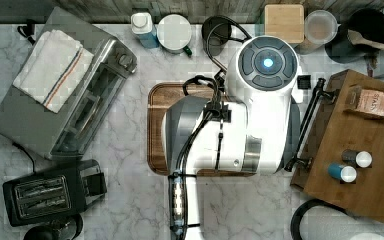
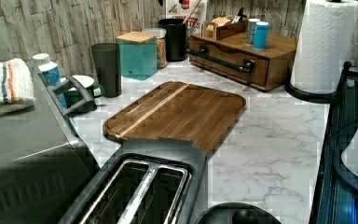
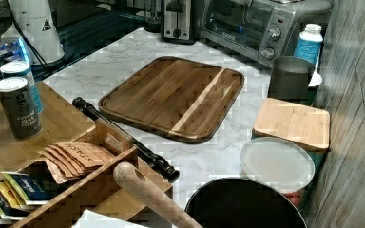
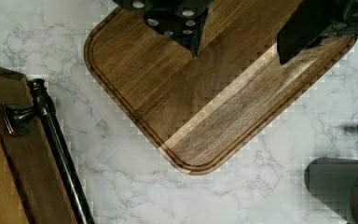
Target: Open the drawer.
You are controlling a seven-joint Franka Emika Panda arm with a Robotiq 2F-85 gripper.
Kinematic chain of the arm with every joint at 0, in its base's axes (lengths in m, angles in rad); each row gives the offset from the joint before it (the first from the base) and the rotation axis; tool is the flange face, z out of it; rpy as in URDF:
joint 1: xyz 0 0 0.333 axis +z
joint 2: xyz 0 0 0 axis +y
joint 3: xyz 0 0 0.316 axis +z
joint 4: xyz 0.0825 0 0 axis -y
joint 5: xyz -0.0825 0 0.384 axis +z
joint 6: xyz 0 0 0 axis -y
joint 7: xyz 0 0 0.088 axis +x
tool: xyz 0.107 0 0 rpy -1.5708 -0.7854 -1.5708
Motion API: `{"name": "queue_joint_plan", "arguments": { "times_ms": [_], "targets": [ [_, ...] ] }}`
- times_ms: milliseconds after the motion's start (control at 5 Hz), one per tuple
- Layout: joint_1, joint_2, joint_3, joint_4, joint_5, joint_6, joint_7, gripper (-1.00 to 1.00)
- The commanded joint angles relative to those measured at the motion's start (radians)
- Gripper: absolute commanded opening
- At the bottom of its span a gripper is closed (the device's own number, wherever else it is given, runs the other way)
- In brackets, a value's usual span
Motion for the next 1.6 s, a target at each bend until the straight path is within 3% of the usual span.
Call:
{"name": "queue_joint_plan", "arguments": {
  "times_ms": [200, 400, 800, 1200, 1600],
  "targets": [
    [0.000, 0.000, 0.000, 0.000, -0.003, 0.000, 0.000, 1.00],
    [0.000, 0.000, 0.000, 0.000, -0.003, 0.000, 0.000, 1.00],
    [-0.067, 0.008, -0.057, -0.051, -0.059, 0.100, -0.229, 1.00],
    [-0.140, 0.118, -0.127, 0.035, 0.008, 0.138, -0.424, 1.00],
    [-0.180, 0.092, -0.134, -0.068, -0.037, 0.270, -0.434, 1.00]
  ]
}}
